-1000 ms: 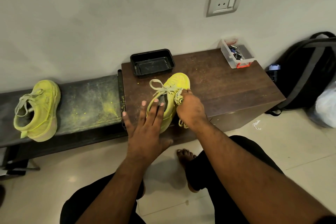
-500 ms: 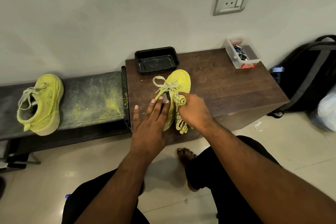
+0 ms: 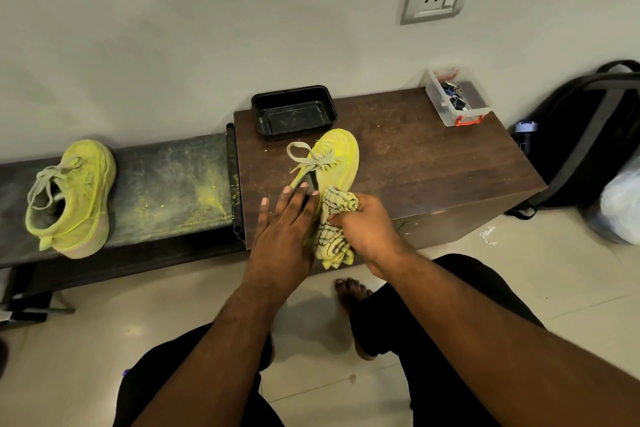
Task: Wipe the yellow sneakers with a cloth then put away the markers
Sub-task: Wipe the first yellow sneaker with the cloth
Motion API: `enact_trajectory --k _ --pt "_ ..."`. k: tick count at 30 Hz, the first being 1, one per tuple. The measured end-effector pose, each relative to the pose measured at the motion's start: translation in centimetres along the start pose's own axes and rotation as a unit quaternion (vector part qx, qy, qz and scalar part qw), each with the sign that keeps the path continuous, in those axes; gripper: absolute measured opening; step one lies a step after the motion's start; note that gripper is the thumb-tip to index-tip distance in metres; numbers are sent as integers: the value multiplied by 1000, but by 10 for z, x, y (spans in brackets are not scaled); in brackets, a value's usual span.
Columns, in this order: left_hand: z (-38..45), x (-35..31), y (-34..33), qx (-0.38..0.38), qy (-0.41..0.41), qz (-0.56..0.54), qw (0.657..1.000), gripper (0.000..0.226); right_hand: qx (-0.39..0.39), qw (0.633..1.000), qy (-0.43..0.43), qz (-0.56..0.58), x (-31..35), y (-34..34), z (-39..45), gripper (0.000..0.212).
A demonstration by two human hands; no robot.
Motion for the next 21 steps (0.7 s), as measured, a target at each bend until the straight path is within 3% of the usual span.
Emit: enact_trajectory --k 8,15,19,21 --pt "2 -5 6 46 22 -3 999 91 -66 991 1 116 19 3 18 31" --pt "2 -7 10 55 30 -20 998 84 3 998 -14 53 2 -4 -9 26" --pt "3 -7 7 38 36 -16 998 86 -5 996 -1 94 20 9 10 31" --pt "2 -7 7 28 35 -21 999 89 -23 998 34 49 28 13 20 32"
Point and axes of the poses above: each hand's wrist, its own z-axis towards the middle knuckle, its own y-axis out of the back of the hand, x = y × z, the point moved 2 cm from there along z, towards the middle knuckle, and after that the axes turned 13 degrees about -z, right-handed, at the moved point
